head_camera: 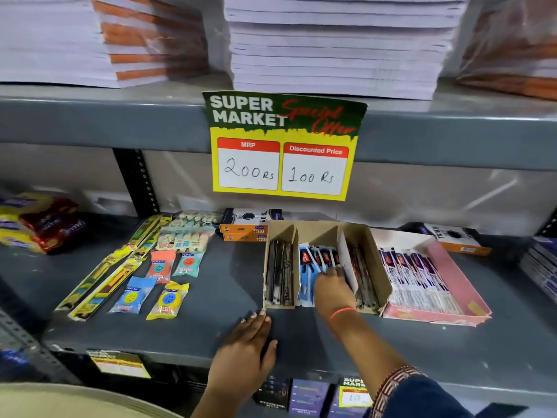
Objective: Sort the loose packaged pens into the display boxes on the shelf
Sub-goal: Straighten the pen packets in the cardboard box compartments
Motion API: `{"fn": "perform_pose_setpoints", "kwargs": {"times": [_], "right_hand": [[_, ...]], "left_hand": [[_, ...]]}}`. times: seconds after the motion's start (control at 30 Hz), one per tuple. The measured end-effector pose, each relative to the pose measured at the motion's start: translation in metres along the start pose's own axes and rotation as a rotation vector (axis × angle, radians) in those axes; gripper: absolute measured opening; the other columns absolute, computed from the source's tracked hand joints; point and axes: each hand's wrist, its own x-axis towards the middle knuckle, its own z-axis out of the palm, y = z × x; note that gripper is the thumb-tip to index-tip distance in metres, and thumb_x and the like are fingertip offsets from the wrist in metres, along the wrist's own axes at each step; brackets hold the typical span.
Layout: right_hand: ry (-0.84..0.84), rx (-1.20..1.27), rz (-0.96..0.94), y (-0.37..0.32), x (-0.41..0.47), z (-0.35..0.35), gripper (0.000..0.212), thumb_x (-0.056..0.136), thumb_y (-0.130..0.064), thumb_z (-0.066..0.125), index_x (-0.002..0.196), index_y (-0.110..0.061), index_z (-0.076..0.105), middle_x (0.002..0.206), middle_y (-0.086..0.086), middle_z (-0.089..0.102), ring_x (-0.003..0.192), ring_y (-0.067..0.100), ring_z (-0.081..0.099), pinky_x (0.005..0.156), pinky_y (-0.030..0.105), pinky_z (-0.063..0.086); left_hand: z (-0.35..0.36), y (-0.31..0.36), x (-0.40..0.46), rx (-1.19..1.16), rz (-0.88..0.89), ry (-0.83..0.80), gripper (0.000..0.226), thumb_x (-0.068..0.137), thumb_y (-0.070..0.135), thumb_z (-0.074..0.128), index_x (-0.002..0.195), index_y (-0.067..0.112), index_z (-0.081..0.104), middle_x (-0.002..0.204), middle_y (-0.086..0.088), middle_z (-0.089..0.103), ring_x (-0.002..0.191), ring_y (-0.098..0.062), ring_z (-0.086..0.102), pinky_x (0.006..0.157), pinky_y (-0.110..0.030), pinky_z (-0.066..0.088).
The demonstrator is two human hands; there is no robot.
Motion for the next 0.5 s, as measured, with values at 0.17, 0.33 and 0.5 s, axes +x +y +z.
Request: {"fn": "perform_pose_setpoints", "kwargs": {"times": [0.17, 0.33, 0.5], "right_hand": [[-0.007, 0.017, -0.041, -0.007, -0.002, -0.003, 0.042, 0.093, -0.002, 0.033, 0.133, 0.003, 0.043, 0.139, 0.022, 0.044, 0.133, 0.035, 0.038, 0.107, 0.037, 0.04], [-0.05, 0.107, -0.055, -0.014, -0.004, -0.01, 0.04, 0.091, -0.004, 0.038, 0.129, 0.001, 0.048, 0.139, 0.019, 0.04, 0.127, 0.035, 0.041, 0.105, 0.037, 0.04], [-0.093, 0.056, 0.03, -0.007, -0.002, -0.002, 0.051, 0.099, -0.024, 0.034, 0.142, 0.004, 0.032, 0.152, 0.024, 0.021, 0.14, 0.039, 0.023, 0.112, 0.042, 0.031]], "left_hand": [[0.0, -0.001, 0.003, 0.021, -0.012, -0.081, 0.052, 0.077, 0.046, 0.041, 0.099, 0.014, 0.075, 0.106, 0.001, 0.07, 0.097, -0.016, 0.065, 0.084, -0.025, 0.047], [-0.002, 0.003, 0.004, 0.041, -0.006, -0.016, 0.051, 0.076, 0.044, 0.041, 0.098, 0.013, 0.076, 0.104, 0.001, 0.07, 0.095, -0.017, 0.066, 0.09, -0.024, 0.031], [-0.002, 0.004, 0.003, 0.033, -0.028, 0.001, 0.051, 0.074, 0.043, 0.042, 0.098, 0.012, 0.076, 0.103, -0.001, 0.071, 0.093, -0.018, 0.067, 0.1, -0.019, 0.021]]}}
